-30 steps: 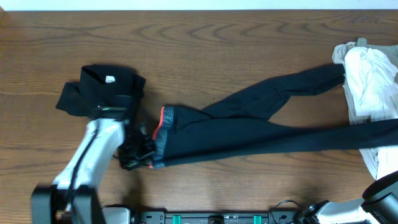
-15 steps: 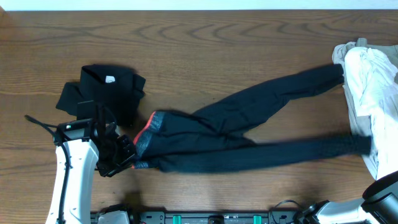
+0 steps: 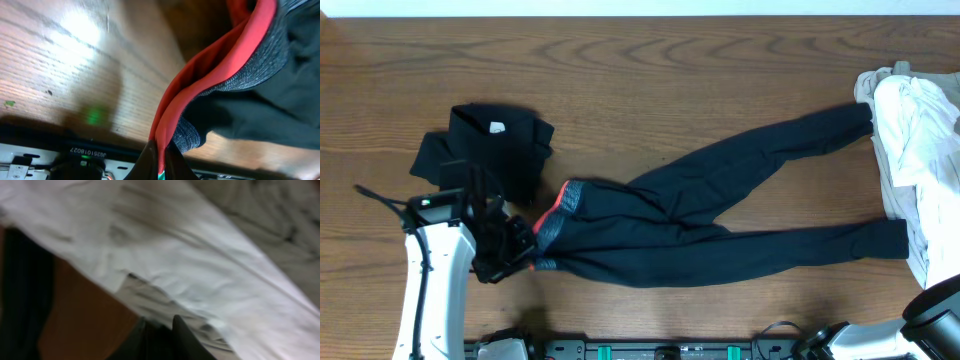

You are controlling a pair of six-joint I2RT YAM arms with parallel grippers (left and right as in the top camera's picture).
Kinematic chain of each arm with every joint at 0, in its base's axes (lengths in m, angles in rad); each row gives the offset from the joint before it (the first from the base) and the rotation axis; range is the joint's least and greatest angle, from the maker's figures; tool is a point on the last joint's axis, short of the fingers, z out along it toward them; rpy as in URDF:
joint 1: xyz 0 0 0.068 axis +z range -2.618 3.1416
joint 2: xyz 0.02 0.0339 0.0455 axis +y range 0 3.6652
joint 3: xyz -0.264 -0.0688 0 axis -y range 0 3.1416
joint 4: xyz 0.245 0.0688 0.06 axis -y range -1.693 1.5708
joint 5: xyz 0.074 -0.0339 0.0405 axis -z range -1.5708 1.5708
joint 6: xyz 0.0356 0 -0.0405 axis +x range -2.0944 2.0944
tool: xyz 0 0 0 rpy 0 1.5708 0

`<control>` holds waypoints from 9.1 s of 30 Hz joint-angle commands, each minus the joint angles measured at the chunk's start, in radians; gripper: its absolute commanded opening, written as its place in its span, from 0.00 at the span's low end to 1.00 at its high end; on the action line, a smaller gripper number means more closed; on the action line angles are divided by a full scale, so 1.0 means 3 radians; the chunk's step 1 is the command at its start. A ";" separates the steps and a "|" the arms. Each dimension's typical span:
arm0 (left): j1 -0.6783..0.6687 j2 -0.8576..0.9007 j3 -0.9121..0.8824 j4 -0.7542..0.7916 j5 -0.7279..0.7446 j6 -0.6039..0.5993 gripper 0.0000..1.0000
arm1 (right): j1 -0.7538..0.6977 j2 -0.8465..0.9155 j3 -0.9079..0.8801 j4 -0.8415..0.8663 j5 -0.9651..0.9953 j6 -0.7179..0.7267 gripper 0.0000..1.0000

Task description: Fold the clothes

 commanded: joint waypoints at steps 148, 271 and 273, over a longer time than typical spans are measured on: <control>-0.1606 0.2860 0.1448 0.3028 -0.1298 0.0804 0.12 | 0.1556 0.0010 0.0009 0.0121 0.0135 0.0478 0.20; -0.1303 0.2667 0.1507 0.1157 -0.1113 0.0707 0.61 | 0.1506 0.1225 -0.0249 0.2425 -0.1390 0.1704 0.01; -0.1303 0.2667 0.1507 0.1158 -0.1113 0.0707 0.61 | 0.1520 0.1226 -0.0249 0.2551 -0.1331 0.1704 0.02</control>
